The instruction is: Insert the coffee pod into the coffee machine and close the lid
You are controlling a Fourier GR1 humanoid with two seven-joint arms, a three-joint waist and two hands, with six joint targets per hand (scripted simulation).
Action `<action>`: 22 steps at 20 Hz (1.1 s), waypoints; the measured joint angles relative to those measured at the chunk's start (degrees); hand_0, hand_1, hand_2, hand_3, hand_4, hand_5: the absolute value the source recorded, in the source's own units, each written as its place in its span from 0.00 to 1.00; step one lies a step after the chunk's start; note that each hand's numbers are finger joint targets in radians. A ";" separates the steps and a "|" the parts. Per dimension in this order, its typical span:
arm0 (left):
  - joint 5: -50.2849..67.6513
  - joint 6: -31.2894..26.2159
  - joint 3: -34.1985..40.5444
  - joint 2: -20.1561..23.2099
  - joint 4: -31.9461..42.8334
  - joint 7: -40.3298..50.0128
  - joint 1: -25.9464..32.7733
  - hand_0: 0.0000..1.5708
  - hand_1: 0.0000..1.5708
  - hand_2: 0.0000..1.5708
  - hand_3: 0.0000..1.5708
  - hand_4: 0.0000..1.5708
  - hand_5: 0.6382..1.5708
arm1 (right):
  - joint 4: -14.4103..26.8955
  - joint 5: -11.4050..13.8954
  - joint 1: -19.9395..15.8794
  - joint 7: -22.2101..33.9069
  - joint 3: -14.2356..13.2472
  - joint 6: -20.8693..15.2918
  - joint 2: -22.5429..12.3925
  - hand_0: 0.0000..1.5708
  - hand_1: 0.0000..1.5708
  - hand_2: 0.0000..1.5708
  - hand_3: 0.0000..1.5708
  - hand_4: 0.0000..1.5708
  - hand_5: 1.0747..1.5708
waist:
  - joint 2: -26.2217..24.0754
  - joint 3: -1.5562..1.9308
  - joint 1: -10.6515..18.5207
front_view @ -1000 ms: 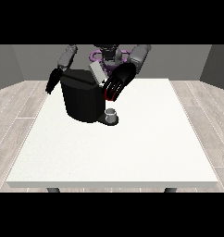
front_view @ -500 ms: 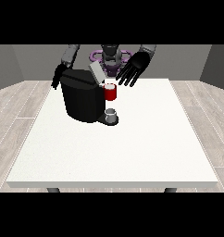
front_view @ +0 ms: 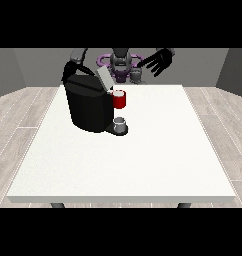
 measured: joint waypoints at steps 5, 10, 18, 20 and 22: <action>6.28 -2.07 4.02 -5.27 1.40 -1.09 8.64 0.00 0.00 0.00 0.00 0.25 1.00 | -2.38 -2.21 0.61 1.46 0.38 3.45 -0.48 0.00 0.00 0.00 0.00 0.00 1.00 | -8.02 0.04 4.73; 8.13 -3.12 3.94 -8.22 0.78 -0.84 15.32 0.00 0.00 0.00 0.00 0.25 1.00 | -4.86 -2.19 -0.05 2.75 2.04 6.44 -1.84 0.00 0.00 0.00 0.00 0.07 1.00 | -12.39 0.09 8.23; 14.30 -4.15 0.37 -9.87 -5.53 1.60 20.68 0.00 0.00 0.00 0.00 0.29 1.00 | -3.63 -3.57 -5.64 4.95 -1.03 9.23 -6.34 0.00 0.00 0.00 0.00 0.00 1.00 | -11.46 0.13 12.45; 15.46 -4.35 -0.78 -9.93 -7.86 3.05 21.15 0.00 0.00 0.00 0.00 0.25 1.00 | -2.41 -4.17 -7.77 6.50 -2.21 8.69 -6.62 0.00 0.00 0.00 0.00 0.11 1.00 | -10.71 0.13 13.59; 16.89 -5.37 -1.96 -9.57 -10.37 3.93 21.84 0.00 0.00 0.00 0.00 0.25 1.00 | -0.71 -5.33 -9.23 6.64 -3.81 9.30 -7.63 0.00 0.00 0.00 0.00 0.00 1.00 | -9.63 0.14 14.87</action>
